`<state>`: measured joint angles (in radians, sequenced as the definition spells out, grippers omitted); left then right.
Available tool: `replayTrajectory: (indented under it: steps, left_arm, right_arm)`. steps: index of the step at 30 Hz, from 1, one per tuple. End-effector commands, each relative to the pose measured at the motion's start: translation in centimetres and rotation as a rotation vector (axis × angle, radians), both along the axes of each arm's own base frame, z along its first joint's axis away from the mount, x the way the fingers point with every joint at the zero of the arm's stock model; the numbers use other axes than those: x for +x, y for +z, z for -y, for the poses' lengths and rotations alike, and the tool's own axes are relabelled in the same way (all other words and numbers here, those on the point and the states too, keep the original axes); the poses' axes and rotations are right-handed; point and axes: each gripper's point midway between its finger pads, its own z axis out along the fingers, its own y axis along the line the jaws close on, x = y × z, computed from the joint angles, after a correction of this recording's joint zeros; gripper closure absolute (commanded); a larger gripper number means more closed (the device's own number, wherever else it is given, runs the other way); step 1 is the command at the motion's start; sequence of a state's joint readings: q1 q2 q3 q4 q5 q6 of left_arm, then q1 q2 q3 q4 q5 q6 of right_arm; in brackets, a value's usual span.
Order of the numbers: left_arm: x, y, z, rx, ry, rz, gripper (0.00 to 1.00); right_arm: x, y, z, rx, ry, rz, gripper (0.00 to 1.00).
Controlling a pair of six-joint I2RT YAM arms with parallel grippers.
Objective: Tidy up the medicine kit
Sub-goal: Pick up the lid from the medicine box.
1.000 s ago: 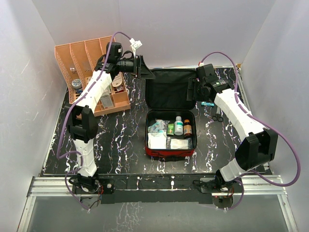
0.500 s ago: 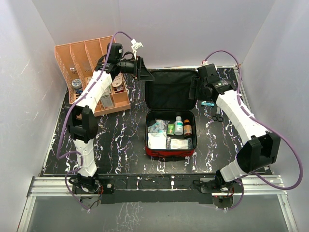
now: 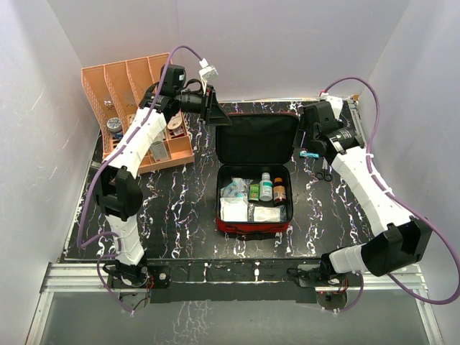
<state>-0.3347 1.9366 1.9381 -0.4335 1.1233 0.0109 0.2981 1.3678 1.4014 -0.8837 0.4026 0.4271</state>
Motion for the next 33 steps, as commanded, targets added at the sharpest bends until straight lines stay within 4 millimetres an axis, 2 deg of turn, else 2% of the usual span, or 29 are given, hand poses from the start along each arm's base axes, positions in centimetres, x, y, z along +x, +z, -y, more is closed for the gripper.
replayTrajectory:
  steps: [1, 3, 11, 15, 20, 24, 28, 33]
  left_arm:
    - [-1.6, 2.5, -0.3, -0.018, -0.015, 0.099, 0.86]
    - [-1.5, 2.3, -0.4, -0.011, -0.002, 0.105, 1.00]
    - [-1.9, 2.4, -1.0, 0.005, 0.035, 0.157, 1.00]
    - [-2.0, 1.6, -1.7, 0.049, 0.070, 0.203, 1.00]
    - [-1.4, 1.1, -2.8, 0.109, 0.128, 0.301, 1.00]
    - [-1.2, 1.1, -3.8, 0.157, 0.149, 0.412, 1.00]
    - [-2.2, 1.4, -4.6, 0.181, 0.133, 0.513, 1.00]
    - [-4.3, 1.6, -5.0, 0.170, 0.084, 0.554, 1.00]
  right_arm:
    - [0.1, 1.9, 1.8, -0.010, -0.120, 0.101, 0.34]
    - [-0.1, 1.8, 2.1, -0.013, -0.136, 0.102, 0.34]
    - [-0.8, -0.1, 3.8, -0.059, -0.229, 0.046, 0.34]
    - [-0.3, -1.8, 4.8, -0.065, -0.267, 0.009, 0.33]
    - [1.5, -3.3, 5.6, -0.050, -0.277, -0.023, 0.33]
    - [3.1, -3.6, 6.1, -0.027, -0.280, -0.019, 0.33]
    - [4.9, -4.3, 6.4, -0.008, -0.278, -0.024, 0.33]
    - [7.4, -5.5, 5.9, 0.016, -0.256, -0.046, 0.33]
